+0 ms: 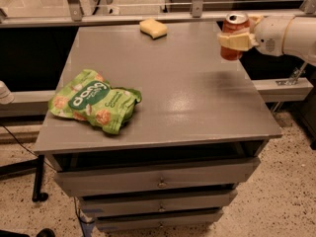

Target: Move coke can near sponge

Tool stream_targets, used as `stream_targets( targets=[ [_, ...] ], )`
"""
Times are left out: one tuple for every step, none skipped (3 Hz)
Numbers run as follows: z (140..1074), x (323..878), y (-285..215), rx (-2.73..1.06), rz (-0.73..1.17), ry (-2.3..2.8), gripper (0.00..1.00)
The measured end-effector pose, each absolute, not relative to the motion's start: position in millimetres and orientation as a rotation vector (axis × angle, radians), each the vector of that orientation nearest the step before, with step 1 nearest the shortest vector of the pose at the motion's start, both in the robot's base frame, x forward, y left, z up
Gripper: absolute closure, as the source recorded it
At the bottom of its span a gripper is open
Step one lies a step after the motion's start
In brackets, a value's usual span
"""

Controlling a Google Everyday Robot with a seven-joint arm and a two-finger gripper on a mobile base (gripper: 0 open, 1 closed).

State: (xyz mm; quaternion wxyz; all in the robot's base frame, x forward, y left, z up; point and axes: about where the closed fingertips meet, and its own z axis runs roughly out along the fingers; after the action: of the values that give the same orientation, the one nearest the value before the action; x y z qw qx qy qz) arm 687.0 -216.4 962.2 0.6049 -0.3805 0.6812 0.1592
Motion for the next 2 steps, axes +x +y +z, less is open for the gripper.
stream_targets(
  targets=[
    [966,697,-214,-0.852,0.358,1.559,1.00],
    [970,735,-216,-0.780,0.342,1.530,1.00]
  ],
)
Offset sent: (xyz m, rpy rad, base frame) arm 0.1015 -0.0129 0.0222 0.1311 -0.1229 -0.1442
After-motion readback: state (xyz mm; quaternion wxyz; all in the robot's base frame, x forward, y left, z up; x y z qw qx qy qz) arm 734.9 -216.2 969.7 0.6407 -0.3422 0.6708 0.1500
